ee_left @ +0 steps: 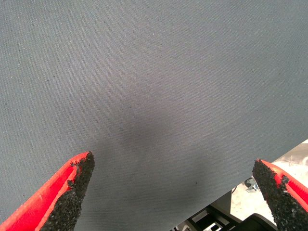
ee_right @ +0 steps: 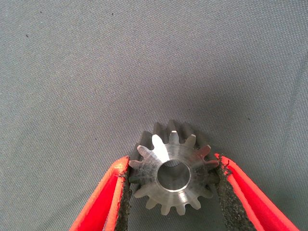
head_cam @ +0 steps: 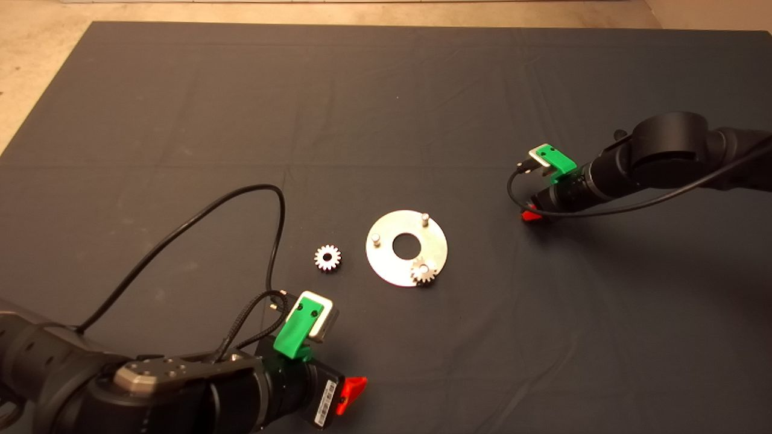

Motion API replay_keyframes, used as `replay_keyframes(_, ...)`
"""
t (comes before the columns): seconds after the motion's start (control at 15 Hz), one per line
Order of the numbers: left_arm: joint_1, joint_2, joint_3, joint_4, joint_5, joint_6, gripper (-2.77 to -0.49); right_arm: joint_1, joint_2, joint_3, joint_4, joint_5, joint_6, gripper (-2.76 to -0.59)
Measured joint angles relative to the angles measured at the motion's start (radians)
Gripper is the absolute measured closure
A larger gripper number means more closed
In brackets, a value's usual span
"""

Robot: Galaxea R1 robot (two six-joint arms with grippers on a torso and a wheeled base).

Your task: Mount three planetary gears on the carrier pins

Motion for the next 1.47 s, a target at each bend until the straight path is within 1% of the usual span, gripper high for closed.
replay_keyframes(0.4,0.0,0.0,0.0,0.0,0.0,0.0,-2.36,0.0,0.001,0.0,0.001,-0.001,0.0,-1.06)
replay_keyframes(0.53,0.0,0.0,0.0,0.0,0.0,0.0,-2.36,0.001,0.006,0.0,0.007,-0.007,-0.005,-1.03)
replay_keyframes(0.73,0.0,0.0,0.0,0.005,0.0,0.0,-2.36,0.003,0.03,0.009,0.043,-0.006,-0.008,-1.0)
replay_keyframes(0.8,0.0,0.0,0.0,0.008,0.0,0.0,-2.36,0.006,0.043,0.015,0.06,-0.009,-0.008,-0.98)
replay_keyframes(0.87,0.0,0.0,0.0,0.008,0.0,0.0,-2.36,0.017,0.059,0.028,0.075,-0.013,-0.009,-0.98)
replay_keyframes(0.93,0.0,0.0,0.0,0.01,0.0,0.0,-2.36,0.039,0.073,0.048,0.086,-0.013,-0.008,-0.97)
replay_keyframes(1.0,0.0,0.0,0.0,0.011,0.0,0.0,-2.36,0.073,0.083,0.069,0.099,-0.013,-0.008,-0.96)
replay_keyframes(1.07,0.0,0.0,0.0,0.011,0.0,0.0,-2.36,0.117,0.093,0.086,0.106,-0.013,-0.007,-0.96)
replay_keyframes(1.13,0.0,0.0,0.0,0.011,0.0,0.0,-2.36,0.151,0.104,0.095,0.108,-0.012,-0.006,-0.95)
replay_keyframes(1.2,0.0,0.0,0.0,0.011,0.0,0.0,-2.36,0.193,0.119,0.105,0.12,-0.012,-0.003,-0.95)
replay_keyframes(1.27,0.0,0.0,0.0,0.012,0.0,0.0,-2.36,0.22,0.133,0.11,0.144,-0.013,-0.002,-0.95)
replay_keyframes(1.33,0.0,0.0,0.0,0.012,0.0,0.0,-2.36,0.236,0.151,0.117,0.161,-0.014,-0.001,-0.94)
replay_keyframes(1.4,0.0,0.001,0.0,0.012,0.0,0.0,-2.36,0.244,0.173,0.122,0.172,-0.019,-0.001,-0.94)
replay_keyframes(1.47,0.0,0.001,0.0,0.012,0.0,0.0,-2.36,0.244,0.199,0.131,0.181,-0.024,0.0,-0.94)
